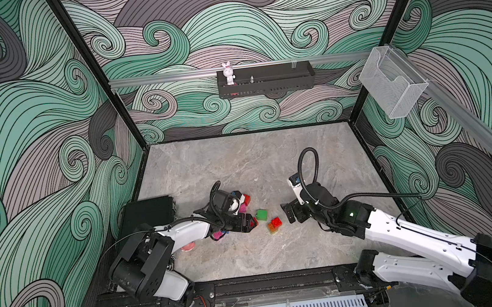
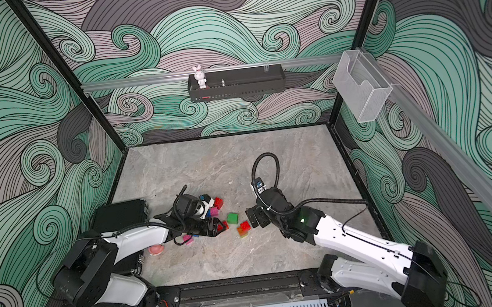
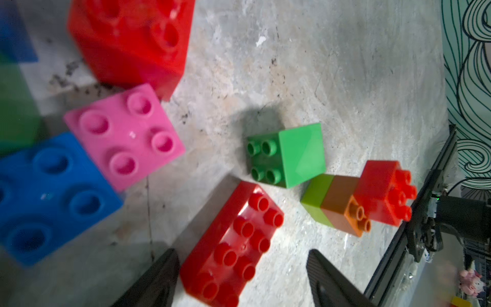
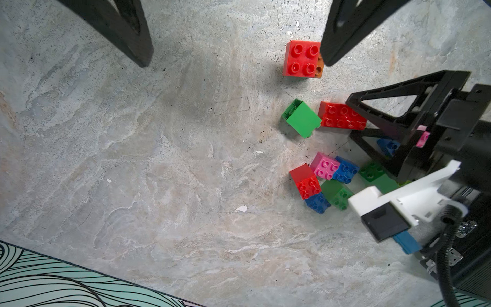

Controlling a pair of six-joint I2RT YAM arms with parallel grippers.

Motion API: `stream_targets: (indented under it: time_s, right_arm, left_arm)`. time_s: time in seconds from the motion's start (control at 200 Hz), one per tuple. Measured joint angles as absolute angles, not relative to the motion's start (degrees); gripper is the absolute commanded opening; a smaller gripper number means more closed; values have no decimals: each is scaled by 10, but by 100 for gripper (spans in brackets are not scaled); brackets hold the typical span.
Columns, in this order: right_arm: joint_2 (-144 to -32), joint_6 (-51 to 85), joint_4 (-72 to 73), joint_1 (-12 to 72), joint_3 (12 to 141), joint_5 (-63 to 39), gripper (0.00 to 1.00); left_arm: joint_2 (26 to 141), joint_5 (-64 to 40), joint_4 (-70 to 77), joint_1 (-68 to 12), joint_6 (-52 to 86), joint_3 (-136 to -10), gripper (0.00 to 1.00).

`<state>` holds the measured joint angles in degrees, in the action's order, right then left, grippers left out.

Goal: Assemble the number 4 with lego
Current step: Pick up the lego brick from the center of the board.

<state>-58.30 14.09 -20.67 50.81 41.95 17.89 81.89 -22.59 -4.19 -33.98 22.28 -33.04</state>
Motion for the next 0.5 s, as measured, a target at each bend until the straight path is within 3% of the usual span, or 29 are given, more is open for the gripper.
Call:
stream_targets:
  time_s: [0.2, 0.5]
  right_arm:
    - [-588, 139, -197, 508, 420, 178, 100]
    - [-592, 137, -195, 508, 420, 177, 99]
  left_arm:
    - [779, -192, -56, -361, 220, -314, 74]
    - [799, -102, -64, -390, 213, -324, 78]
